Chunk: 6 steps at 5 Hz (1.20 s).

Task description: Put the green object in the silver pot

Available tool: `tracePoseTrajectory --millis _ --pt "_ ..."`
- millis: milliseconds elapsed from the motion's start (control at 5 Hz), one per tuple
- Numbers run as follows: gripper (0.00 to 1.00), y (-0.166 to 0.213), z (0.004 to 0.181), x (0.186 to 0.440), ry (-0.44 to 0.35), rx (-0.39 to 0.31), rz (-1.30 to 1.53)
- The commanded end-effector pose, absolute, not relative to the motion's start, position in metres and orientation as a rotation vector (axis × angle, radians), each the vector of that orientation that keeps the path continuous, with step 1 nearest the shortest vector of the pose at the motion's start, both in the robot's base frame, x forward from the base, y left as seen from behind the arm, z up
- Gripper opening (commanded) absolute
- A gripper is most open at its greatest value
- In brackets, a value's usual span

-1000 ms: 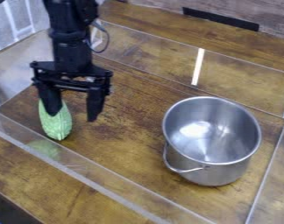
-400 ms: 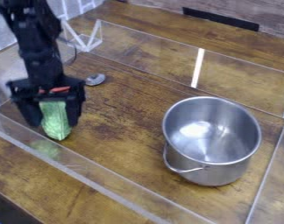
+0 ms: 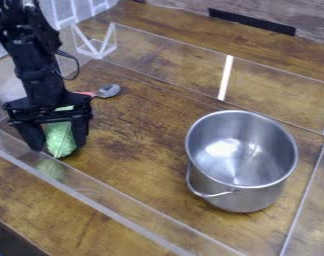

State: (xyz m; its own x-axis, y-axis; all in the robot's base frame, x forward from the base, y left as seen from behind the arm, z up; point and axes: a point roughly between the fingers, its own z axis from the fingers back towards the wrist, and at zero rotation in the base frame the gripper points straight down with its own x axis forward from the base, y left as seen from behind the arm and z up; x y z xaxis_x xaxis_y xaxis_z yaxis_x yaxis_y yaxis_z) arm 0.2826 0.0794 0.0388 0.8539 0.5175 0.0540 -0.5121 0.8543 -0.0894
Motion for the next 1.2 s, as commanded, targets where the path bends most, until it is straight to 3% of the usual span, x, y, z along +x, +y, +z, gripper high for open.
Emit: tracePoseTrajectory --millis 0,600,1000 --pt "1.00 0.091 0.044 0.287 -0.127 -0.083 0.594" --pt "1.00 0.095 0.037 0.288 -0.105 -0.101 0.505" --pt "1.00 0.083 0.045 0.290 -0.099 -0.100 0.604"
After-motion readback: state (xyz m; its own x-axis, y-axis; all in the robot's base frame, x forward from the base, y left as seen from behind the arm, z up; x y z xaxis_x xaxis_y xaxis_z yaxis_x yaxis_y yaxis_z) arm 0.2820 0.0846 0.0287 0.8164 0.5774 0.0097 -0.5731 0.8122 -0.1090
